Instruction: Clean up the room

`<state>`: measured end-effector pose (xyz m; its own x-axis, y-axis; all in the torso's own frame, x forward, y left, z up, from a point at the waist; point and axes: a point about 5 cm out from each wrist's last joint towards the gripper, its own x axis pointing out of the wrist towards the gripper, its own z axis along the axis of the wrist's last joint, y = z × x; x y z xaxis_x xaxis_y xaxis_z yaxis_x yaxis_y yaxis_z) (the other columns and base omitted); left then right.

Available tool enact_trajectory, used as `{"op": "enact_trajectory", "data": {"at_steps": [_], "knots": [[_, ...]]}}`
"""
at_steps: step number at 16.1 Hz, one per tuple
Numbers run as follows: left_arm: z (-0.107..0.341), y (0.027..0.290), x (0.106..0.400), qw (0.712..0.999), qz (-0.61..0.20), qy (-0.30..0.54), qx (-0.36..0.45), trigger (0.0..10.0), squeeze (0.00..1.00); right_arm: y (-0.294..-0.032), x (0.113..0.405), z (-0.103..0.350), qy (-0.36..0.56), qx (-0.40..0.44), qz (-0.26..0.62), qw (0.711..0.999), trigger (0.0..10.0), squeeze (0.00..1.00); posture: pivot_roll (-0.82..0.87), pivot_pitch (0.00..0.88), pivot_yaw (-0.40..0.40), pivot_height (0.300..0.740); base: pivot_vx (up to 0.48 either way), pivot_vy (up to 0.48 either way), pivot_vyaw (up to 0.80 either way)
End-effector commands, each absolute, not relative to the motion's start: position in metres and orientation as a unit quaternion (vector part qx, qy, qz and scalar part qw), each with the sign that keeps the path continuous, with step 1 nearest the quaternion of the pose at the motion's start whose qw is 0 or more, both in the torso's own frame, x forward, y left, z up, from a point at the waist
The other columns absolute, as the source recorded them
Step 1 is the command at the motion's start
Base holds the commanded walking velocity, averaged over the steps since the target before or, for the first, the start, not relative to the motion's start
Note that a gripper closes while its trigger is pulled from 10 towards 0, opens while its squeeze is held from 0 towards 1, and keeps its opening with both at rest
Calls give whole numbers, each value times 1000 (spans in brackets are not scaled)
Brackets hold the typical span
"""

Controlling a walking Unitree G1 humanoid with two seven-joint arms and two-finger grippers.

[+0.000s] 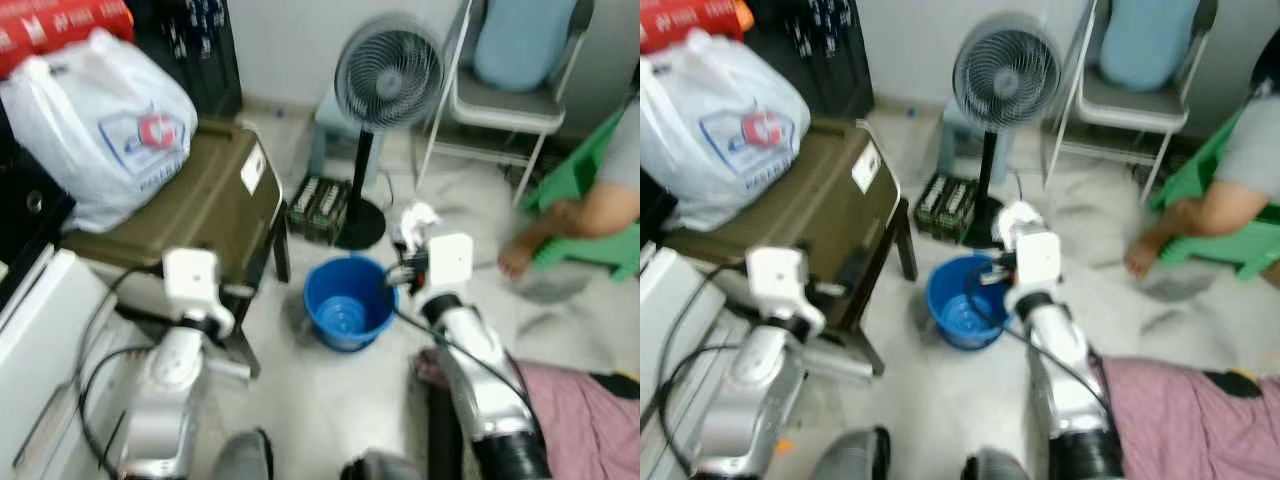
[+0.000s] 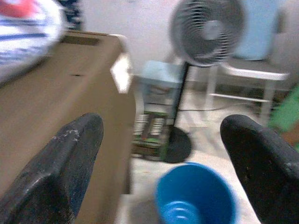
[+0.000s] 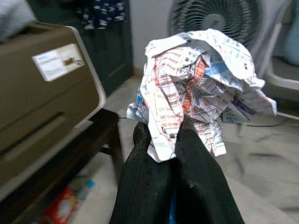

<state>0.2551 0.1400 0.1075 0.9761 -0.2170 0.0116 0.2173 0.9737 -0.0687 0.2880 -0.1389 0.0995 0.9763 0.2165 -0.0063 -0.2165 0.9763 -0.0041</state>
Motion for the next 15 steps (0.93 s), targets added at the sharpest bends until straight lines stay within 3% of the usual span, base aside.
{"op": "enact_trajectory", "data": {"at_steps": [1,6,12,15], "knots": [[110,140,250,990,-135,-9,-34,10000,0,-142,287,100,2,-1,97,995,10000,0,5,108,-66,740,0,0,0],[111,136,239,981,-192,-12,-17,10000,0,-150,283,97,9,1,81,997,10000,0,-2,118,-72,740,0,0,0],[111,135,238,982,-190,-10,-18,10000,0,-152,283,95,20,0,77,997,10000,0,-3,121,-77,740,0,0,-743],[110,137,239,982,-187,-9,-18,10000,0,-150,284,96,18,0,79,997,10000,0,-2,121,-74,740,0,0,0]]}}
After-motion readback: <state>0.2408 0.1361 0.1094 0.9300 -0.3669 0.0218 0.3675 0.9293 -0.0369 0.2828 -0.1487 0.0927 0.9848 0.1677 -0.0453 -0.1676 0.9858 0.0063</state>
